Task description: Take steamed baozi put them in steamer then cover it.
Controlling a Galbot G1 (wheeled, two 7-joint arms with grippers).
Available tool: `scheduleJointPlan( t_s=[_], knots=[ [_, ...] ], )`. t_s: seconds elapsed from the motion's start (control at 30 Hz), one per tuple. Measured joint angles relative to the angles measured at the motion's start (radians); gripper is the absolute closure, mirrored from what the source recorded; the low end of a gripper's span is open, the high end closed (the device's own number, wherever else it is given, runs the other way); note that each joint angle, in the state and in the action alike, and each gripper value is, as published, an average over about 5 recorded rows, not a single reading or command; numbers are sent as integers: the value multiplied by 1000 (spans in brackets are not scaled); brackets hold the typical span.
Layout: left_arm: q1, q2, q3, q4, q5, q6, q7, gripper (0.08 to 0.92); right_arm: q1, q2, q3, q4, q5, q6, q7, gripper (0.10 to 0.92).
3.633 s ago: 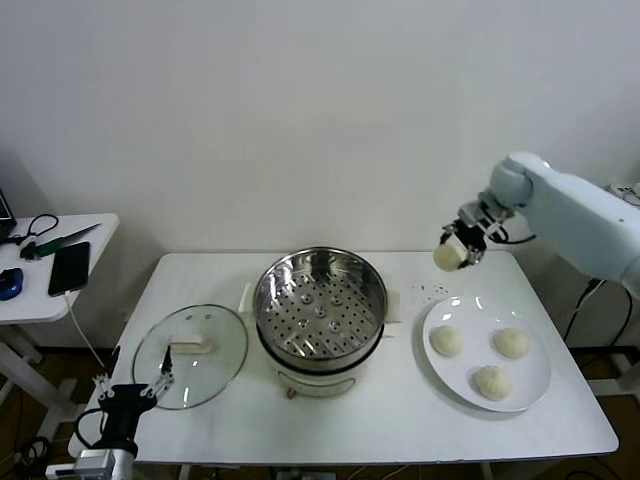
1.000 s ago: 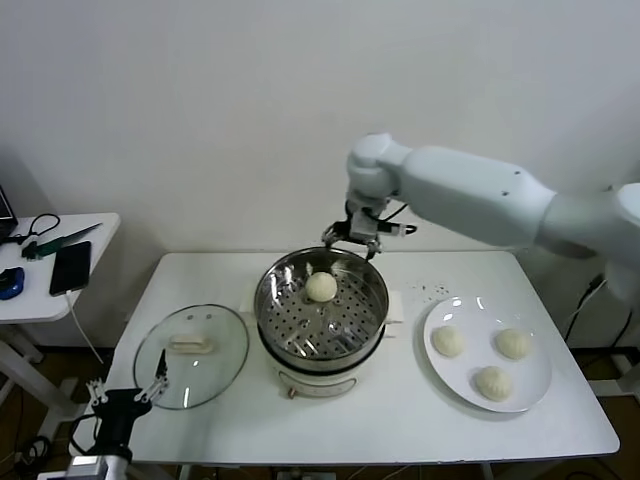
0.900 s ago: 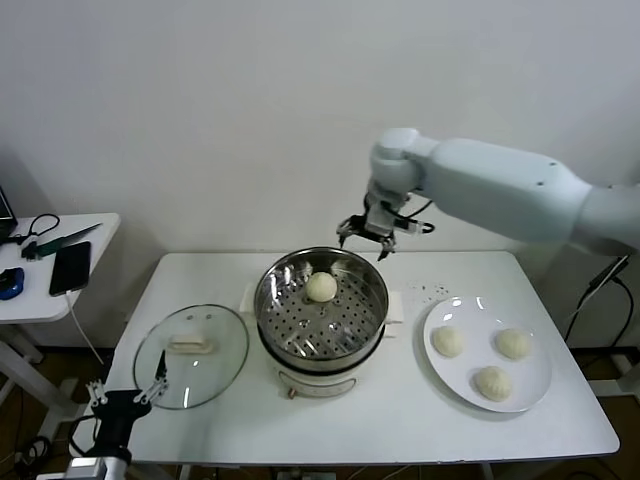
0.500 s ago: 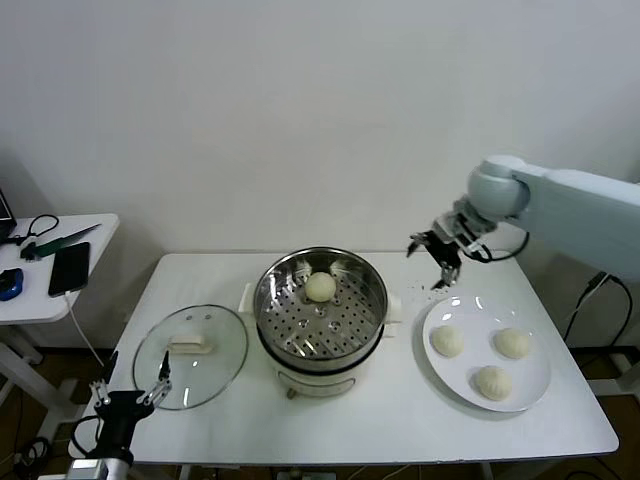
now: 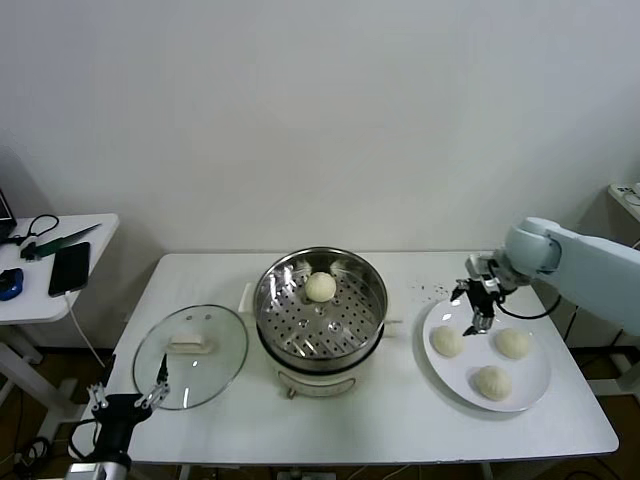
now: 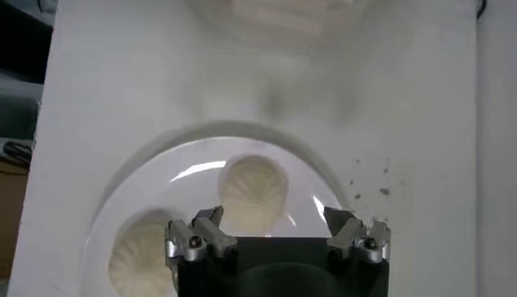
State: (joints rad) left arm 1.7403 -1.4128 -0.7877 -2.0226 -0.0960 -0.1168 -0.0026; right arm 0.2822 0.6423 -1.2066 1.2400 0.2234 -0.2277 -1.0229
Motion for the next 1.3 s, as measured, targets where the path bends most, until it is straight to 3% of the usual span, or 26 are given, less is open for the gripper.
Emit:
scheduleJointPlan(
  t_s=[0.67,1.3],
  knots=[
    [0,-6,-3,24,12,3,-4,177,-139,132,80,-171,-27,-19,2,207],
    [4,-7,-4,25,16,10,-13,177,-129,158,70,-200,-10,-12,-16,360]
  ],
)
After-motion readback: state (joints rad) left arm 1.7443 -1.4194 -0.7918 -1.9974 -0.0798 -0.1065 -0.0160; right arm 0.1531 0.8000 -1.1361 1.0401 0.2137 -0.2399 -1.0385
